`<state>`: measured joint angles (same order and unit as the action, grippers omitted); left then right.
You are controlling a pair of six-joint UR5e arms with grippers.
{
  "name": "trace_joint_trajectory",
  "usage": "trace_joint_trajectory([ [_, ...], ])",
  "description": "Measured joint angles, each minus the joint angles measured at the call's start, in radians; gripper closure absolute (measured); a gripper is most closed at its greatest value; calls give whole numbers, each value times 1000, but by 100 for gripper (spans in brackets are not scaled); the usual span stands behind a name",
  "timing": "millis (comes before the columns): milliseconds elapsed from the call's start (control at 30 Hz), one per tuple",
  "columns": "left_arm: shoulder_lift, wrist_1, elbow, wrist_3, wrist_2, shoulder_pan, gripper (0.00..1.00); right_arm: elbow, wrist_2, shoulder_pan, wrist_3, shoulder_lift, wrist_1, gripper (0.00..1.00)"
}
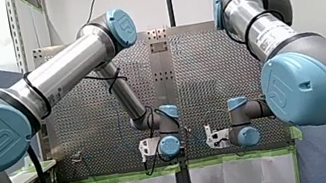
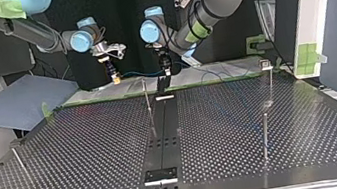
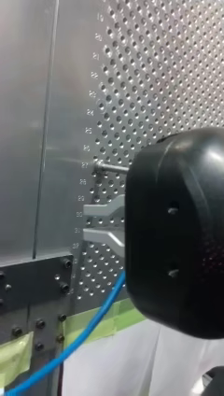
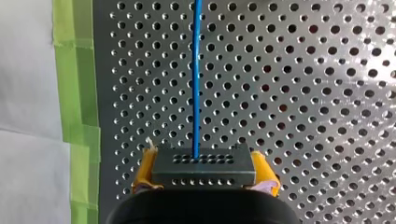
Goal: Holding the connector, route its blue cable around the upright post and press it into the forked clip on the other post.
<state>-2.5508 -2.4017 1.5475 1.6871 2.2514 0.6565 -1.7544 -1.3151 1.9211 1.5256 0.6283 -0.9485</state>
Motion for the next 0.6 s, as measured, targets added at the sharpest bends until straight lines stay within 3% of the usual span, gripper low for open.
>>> trace_joint_trajectory([
  [600,0,-39,-24,-55,0,-8,85,23,2,-27,3,0,22,100],
])
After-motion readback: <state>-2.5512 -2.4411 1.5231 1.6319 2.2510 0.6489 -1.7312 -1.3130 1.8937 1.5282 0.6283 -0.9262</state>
